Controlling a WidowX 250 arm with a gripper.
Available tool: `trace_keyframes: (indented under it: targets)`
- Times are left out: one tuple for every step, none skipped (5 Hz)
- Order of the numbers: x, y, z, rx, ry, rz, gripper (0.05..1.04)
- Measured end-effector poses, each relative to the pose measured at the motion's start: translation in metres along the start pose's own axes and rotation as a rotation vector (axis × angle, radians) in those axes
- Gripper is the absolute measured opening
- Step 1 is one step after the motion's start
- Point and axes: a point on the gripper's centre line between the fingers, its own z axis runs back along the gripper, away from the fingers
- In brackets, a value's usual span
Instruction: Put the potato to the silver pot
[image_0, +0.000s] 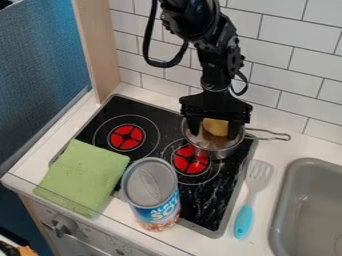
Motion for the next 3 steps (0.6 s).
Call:
trace_keyframes:
  targets:
    - [0.005,0.004,0.015,0.007,-0.016,0.022,1.0]
    - [0.008,0.007,0.035,0.018,0.022,0.039,1.0]
    - [0.002,0.019,0.06,0.081,0.06,0.042,1.0]
